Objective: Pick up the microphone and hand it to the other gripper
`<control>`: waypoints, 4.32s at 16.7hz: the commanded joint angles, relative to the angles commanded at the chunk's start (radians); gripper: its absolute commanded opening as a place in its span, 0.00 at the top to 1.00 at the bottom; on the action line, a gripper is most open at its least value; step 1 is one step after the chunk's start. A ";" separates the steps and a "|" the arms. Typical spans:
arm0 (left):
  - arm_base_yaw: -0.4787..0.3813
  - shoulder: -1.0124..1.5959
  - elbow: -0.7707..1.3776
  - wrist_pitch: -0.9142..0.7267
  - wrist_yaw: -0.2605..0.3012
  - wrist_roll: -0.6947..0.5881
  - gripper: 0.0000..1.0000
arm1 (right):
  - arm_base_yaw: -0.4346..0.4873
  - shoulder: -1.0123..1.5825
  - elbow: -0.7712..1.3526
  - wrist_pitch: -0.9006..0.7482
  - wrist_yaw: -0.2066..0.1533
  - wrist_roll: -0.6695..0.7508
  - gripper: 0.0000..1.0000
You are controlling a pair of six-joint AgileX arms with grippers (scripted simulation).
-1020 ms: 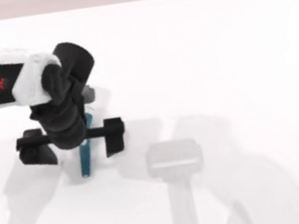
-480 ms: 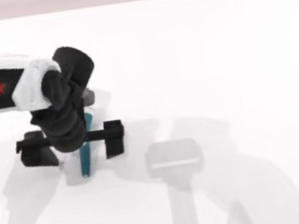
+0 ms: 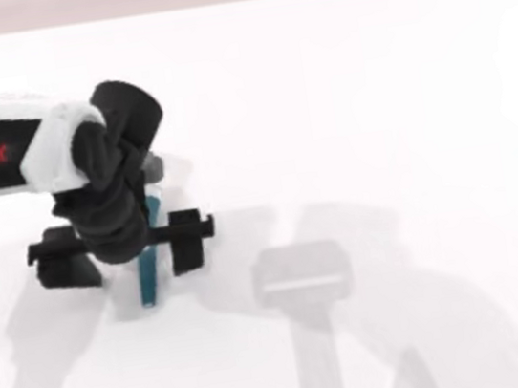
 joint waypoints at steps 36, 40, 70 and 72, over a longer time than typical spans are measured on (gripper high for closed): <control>0.040 -0.444 -0.348 1.348 0.447 0.393 1.00 | 0.000 0.000 0.000 0.000 0.000 0.000 0.00; 0.041 -0.458 -0.356 1.372 0.457 0.402 1.00 | 0.000 0.000 0.000 0.000 0.000 0.000 0.00; -0.204 -0.443 -0.410 1.553 0.196 0.379 1.00 | 0.116 0.229 0.151 0.083 -0.073 -0.020 0.00; -0.204 -0.443 -0.410 1.553 0.196 0.379 1.00 | 0.181 0.379 0.242 0.137 -0.113 -0.028 0.00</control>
